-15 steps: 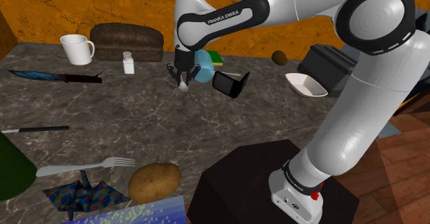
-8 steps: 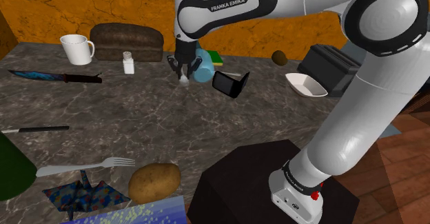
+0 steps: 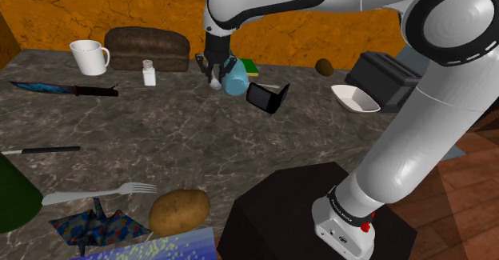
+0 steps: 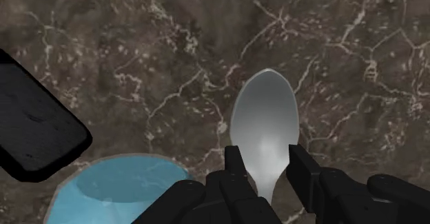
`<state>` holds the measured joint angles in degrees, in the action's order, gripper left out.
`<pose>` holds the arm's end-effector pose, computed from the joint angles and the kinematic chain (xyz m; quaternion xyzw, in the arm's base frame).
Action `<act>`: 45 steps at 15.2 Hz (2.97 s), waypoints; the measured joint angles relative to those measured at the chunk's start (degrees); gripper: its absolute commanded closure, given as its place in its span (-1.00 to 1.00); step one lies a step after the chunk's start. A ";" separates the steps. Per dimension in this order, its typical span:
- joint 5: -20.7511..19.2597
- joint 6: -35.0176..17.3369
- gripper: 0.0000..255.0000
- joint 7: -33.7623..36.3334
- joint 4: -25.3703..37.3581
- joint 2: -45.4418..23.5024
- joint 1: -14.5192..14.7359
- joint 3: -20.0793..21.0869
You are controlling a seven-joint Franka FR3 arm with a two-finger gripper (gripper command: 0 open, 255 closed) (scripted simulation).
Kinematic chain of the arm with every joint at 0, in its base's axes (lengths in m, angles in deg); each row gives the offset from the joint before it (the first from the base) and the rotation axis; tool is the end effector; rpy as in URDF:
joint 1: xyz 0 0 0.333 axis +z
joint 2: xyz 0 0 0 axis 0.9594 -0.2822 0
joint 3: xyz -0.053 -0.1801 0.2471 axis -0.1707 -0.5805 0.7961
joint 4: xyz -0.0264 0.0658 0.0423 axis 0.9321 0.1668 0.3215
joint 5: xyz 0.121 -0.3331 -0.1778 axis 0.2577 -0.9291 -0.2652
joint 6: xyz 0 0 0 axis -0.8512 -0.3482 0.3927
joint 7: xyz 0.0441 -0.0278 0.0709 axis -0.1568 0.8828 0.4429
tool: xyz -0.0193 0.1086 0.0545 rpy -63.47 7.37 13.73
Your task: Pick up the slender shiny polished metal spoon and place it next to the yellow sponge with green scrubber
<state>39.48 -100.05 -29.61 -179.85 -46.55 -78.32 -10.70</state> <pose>0.5749 0.1588 0.4102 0.9769 -0.2122 -0.0208 0.0148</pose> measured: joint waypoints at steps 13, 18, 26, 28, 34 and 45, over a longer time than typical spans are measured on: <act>-4.36 8.77 1.00 -10.54 26.55 -18.02 -4.41 -5.18; -3.63 14.59 1.00 -14.95 43.17 -28.21 -4.62 -6.85; -5.40 17.44 1.00 -18.30 55.55 -37.48 -4.39 -9.88; -5.49 15.27 1.00 -18.13 54.18 -37.37 -4.48 -9.88; -5.63 11.23 1.00 -17.78 48.93 -37.52 -5.02 -10.04; -5.72 9.06 -1.00 -17.60 46.96 -37.69 -5.16 -10.07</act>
<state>33.76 -90.98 -47.21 -132.88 -84.24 -83.48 -20.77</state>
